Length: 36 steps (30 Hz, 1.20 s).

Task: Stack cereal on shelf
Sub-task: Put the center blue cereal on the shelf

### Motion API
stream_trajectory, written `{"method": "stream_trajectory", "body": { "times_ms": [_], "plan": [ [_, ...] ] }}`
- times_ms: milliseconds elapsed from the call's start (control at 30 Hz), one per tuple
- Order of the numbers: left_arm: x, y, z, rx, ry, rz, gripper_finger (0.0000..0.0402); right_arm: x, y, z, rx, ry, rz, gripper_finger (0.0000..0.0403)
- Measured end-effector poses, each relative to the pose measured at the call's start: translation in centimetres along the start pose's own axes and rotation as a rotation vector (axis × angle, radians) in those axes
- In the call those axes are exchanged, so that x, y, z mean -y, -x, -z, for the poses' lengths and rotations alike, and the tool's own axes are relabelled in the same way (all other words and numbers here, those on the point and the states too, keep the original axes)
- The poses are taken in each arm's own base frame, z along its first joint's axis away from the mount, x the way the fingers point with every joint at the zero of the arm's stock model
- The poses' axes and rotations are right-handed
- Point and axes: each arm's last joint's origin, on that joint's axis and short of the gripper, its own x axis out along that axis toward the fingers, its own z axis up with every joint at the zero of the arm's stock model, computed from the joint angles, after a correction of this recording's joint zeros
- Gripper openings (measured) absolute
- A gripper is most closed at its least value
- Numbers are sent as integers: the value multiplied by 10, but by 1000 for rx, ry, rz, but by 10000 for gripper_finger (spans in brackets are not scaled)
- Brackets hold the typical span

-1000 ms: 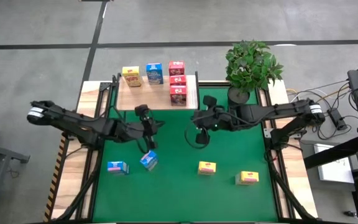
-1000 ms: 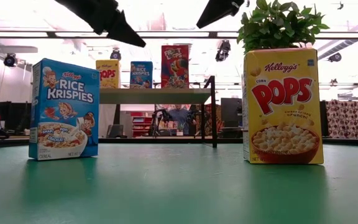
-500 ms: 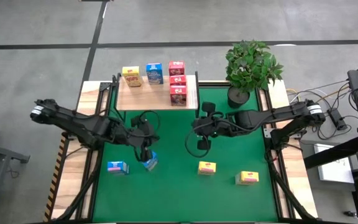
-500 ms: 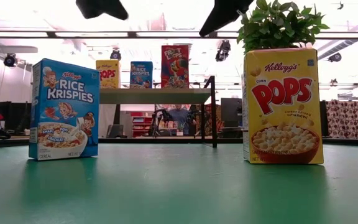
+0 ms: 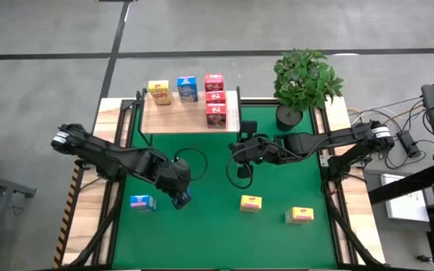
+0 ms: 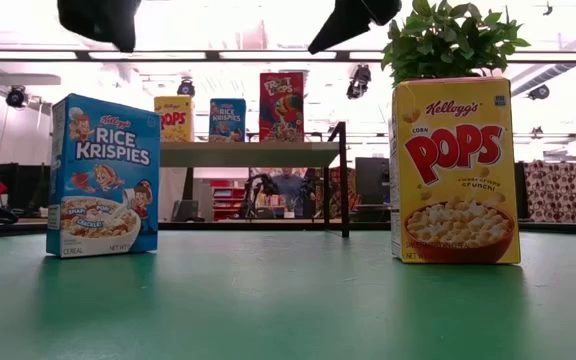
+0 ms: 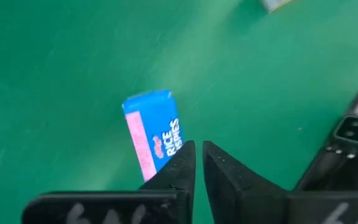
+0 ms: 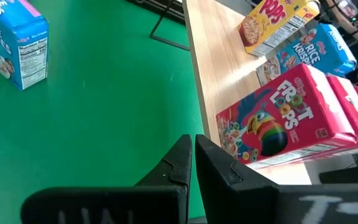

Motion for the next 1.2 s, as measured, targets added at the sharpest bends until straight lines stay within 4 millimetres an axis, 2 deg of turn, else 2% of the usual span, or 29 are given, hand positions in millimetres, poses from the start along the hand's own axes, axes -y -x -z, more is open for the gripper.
{"method": "stream_trajectory", "body": {
  "times_ms": [133, 300, 433, 567, 700, 1000, 1200],
  "plan": [
    [3, -8, 1, -20, 21, -25, 59, 1, 0, 0, -2, 8, 2, 12],
    [3, -19, 2, -30, 43, -74, 141, 0, -2, 3, -14, 16, 0, 12],
    [3, -24, 1, -17, 50, -109, 206, -1, -2, 4, -23, 23, -3, 12],
    [1, -25, 2, -6, 39, -133, 252, -1, -2, 5, -26, 24, -4, 12],
    [0, -27, 3, 0, 27, -151, 268, -1, -2, 5, -26, 23, -4, 12],
    [-7, -42, 10, -20, 47, -189, 269, -1, -2, 5, -27, 19, -5, 12],
    [-3, -44, 9, 1, 44, -152, 269, -1, -2, 5, -28, 19, -4, 12]
  ]
}}
